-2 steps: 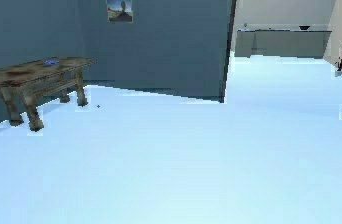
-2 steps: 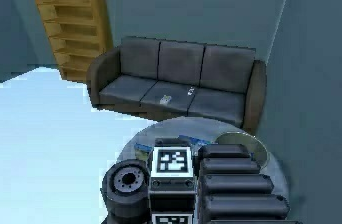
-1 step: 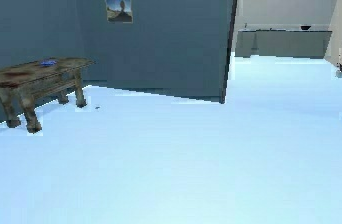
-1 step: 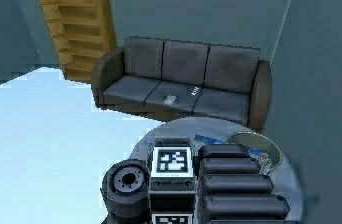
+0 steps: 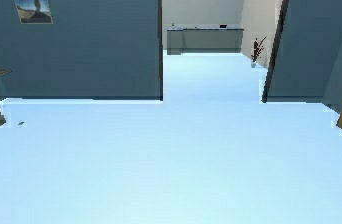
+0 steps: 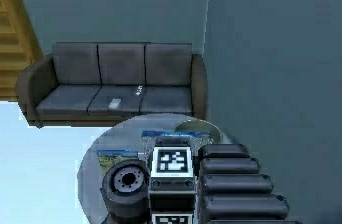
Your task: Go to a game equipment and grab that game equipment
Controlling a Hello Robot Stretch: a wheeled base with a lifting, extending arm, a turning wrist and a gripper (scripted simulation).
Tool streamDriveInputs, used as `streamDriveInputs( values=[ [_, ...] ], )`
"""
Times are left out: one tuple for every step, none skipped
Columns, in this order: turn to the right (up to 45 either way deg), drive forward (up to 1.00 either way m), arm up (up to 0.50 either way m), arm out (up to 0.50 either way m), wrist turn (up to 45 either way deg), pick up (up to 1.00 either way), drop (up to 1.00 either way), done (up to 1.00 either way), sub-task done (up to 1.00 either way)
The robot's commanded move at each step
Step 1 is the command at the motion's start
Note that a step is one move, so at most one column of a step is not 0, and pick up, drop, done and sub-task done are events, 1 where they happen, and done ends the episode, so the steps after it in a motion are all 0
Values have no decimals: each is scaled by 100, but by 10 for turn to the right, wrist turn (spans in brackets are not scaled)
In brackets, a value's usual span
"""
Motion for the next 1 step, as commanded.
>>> streamDriveInputs(
  values=[
    [0, 0, 0, 14, 0, 0, 0, 0, 0]
  ],
)
